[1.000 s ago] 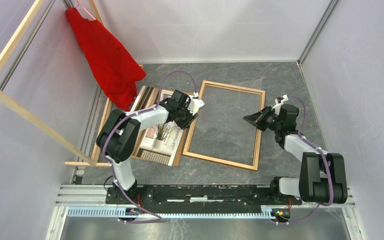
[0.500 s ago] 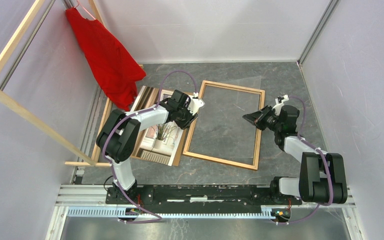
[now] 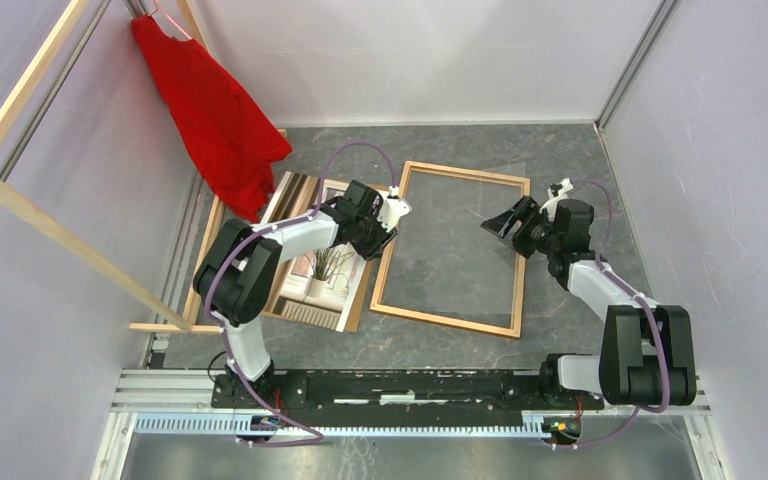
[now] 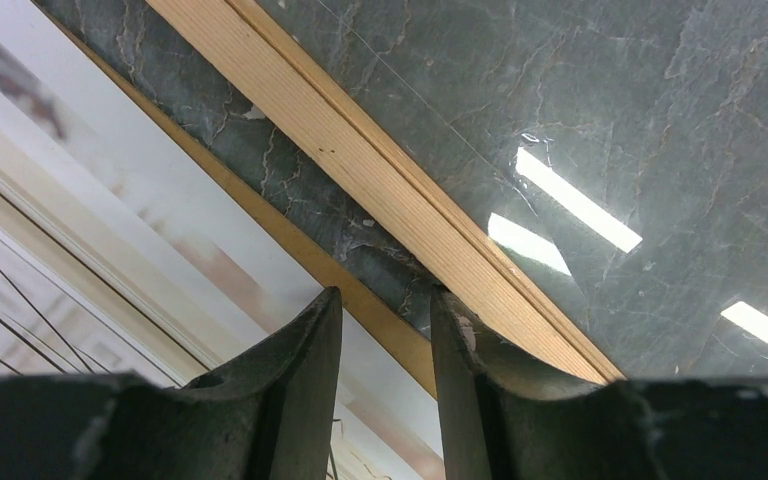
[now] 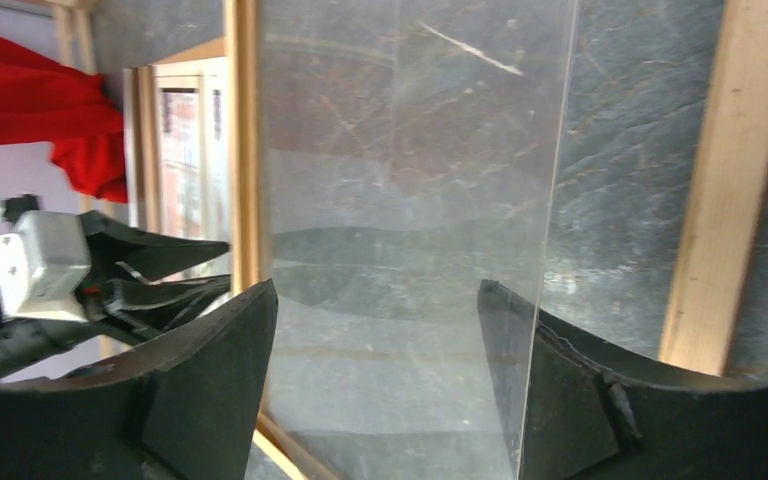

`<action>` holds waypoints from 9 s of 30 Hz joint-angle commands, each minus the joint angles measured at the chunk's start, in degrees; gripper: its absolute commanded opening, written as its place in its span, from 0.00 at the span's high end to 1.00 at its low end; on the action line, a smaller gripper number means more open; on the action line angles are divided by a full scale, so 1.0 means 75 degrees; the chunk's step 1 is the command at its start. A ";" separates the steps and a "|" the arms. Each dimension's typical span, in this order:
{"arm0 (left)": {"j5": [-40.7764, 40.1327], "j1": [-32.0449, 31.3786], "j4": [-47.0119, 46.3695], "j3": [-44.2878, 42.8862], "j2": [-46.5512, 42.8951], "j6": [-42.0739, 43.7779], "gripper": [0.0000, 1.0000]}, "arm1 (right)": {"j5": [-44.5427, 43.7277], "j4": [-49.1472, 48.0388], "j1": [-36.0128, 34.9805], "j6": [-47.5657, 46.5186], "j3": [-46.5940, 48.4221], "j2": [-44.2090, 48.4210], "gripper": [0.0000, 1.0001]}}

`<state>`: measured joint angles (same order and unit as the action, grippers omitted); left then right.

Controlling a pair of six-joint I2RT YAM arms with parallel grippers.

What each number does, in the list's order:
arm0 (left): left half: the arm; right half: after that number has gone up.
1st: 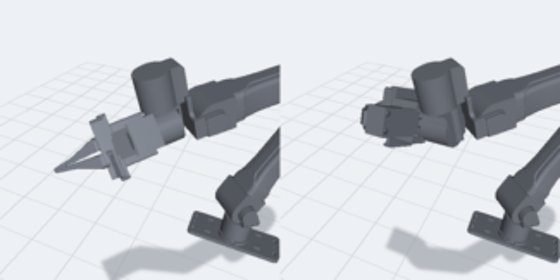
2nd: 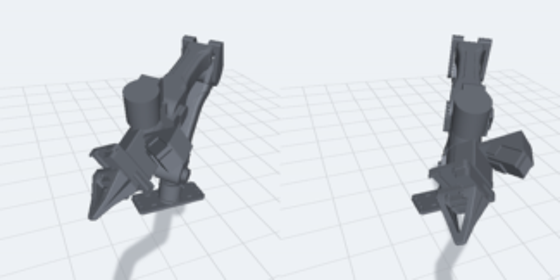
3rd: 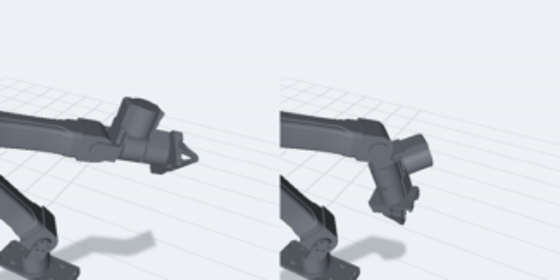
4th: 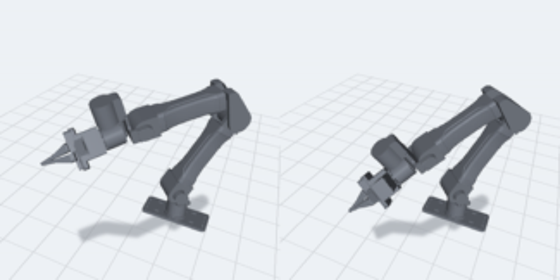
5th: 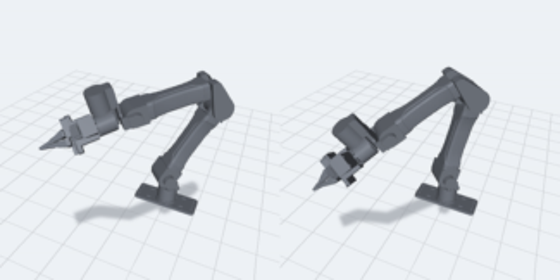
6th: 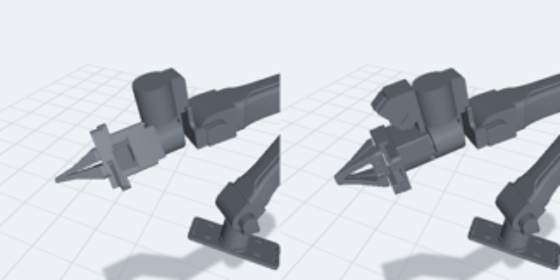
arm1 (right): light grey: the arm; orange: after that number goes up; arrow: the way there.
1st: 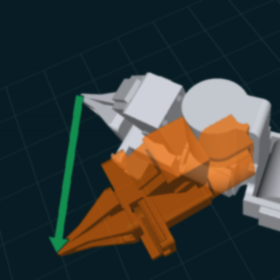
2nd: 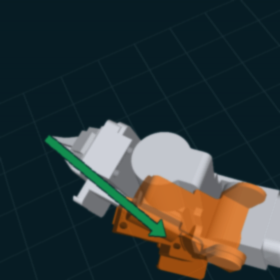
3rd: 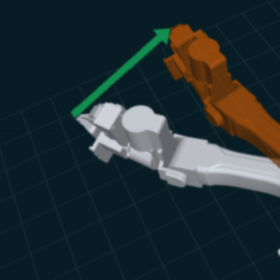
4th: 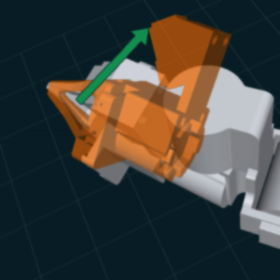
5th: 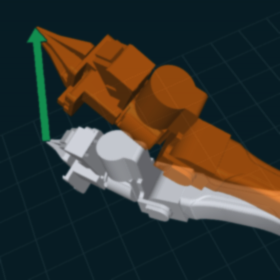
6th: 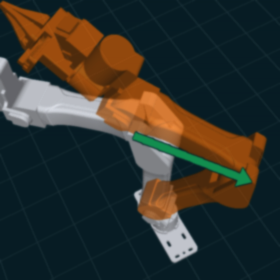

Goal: Put the photo into the frame
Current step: Place the photo frame item in the photo frame, then pick up the photo at the center of the board, then turn over the photo from the photo frame.

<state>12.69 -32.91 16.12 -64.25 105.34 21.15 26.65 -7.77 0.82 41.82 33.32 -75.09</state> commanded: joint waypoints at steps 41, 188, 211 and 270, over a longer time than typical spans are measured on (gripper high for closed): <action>0.0472 -0.0115 0.0397 -0.0001 0.0103 0.0111 0.55 | -0.2766 0.2594 -0.0649 -0.2102 0.1756 -0.0752 0.04; -0.2570 0.4474 -0.1798 0.2442 -0.0967 0.2161 0.42 | -0.4832 -0.0396 -0.5655 0.0652 0.6607 -0.5833 0.21; -0.2582 0.4481 -0.1731 0.2419 -0.0953 0.2120 0.43 | -0.4361 -0.0040 -0.5558 0.0543 0.6692 -0.6104 0.52; -0.1373 0.3994 0.1262 0.1171 -0.2721 0.1464 0.17 | -0.2300 0.3292 -0.1306 0.0480 0.3337 -0.0253 1.00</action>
<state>3.84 -2.13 27.14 -55.94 86.19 34.94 4.84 28.32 -8.88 31.38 59.24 -76.01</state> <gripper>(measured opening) 0.829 0.006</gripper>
